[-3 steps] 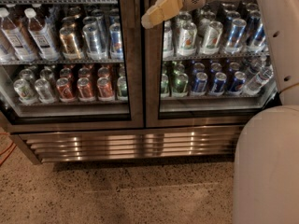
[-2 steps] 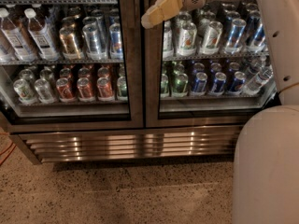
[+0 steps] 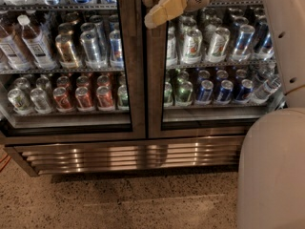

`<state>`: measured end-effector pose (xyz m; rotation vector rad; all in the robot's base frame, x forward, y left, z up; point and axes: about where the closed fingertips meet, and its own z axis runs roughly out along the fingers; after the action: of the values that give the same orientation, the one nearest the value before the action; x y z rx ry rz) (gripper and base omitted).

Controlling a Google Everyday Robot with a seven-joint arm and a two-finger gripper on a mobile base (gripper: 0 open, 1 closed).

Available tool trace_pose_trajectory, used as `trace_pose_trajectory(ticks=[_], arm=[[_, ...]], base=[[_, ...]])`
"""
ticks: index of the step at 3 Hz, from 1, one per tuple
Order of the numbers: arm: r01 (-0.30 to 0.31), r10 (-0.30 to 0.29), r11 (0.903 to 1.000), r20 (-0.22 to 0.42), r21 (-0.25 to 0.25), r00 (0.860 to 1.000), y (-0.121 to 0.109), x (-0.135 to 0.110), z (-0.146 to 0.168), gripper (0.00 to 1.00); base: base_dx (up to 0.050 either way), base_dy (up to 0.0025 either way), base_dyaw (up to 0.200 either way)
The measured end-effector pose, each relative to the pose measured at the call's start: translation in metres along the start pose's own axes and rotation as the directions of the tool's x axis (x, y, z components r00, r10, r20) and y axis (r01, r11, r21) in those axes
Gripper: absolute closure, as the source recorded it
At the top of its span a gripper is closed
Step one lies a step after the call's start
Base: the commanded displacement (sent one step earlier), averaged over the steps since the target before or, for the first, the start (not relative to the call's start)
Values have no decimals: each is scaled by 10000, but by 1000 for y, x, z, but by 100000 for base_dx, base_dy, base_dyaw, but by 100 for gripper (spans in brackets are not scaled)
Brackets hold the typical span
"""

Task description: Open right fridge door

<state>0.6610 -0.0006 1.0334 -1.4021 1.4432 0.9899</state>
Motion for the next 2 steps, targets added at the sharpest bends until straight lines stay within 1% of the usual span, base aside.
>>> trace_pose_trajectory(ticks=[2], arm=[[0, 0, 10000, 1, 0, 10000, 3, -2, -1, 0]], base=[[0, 0, 0]])
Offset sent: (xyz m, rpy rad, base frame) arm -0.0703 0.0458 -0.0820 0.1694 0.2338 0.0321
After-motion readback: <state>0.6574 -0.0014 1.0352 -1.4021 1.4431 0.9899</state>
